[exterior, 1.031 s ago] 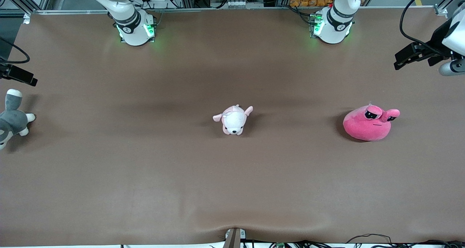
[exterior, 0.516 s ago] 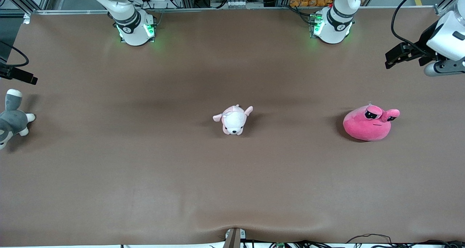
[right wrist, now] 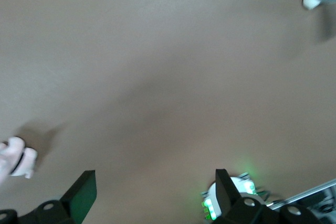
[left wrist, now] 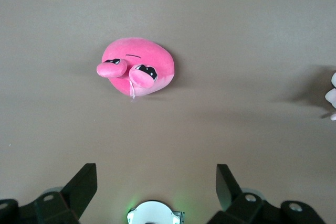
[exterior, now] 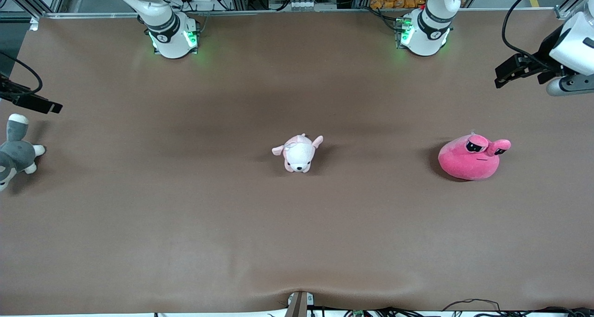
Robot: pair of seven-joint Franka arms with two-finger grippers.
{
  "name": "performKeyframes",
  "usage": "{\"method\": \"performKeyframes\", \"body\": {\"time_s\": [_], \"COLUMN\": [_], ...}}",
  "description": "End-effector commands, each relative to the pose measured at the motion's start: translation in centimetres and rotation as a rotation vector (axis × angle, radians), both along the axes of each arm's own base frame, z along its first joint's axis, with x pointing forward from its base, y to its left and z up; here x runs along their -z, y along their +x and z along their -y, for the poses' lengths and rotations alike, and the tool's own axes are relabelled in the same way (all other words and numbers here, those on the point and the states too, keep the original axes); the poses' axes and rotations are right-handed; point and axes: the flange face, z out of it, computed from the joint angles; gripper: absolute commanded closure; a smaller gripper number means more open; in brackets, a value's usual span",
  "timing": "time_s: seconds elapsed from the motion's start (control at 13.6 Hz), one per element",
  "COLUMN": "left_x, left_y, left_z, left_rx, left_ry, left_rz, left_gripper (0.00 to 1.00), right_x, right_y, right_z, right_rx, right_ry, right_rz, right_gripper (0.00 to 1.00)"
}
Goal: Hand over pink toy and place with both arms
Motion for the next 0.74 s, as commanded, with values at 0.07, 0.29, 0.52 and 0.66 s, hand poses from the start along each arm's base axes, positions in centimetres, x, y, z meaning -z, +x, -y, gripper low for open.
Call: {"method": "performKeyframes", "body": {"time_s": [0.07,0.29,0.52,0.66], "left_x": [-0.1,0.0,0.5,0.9], "left_y": [-0.3,-0.4,-0.2,0.2], "left_z": [-0.1,-0.1,-0.3,-0.8], "left_rx": [-0.004,-0.004,-0.009,-0.056], "left_ry": [0.006,0.006,0.006,0.008], "left_rz": [0.019,0.020,0.010,0.004], "left_gripper": [0.00,0.00,0.00,0.00], "right_x": [-0.2,-0.1,-0.2,-0.5], "right_y": [0.3,0.5,1.0,1.1], "right_z": [-1.1,-1.6,-6.5,-9.2], "right_rx": [0.148,0.195,0.330,0.468], "right_ry": [0.064,0.079,0.066,0.088], "right_rz": [-0.002,-0.012,-0.030,-0.059], "right_gripper": [0.00,0.00,0.00,0.00]}}
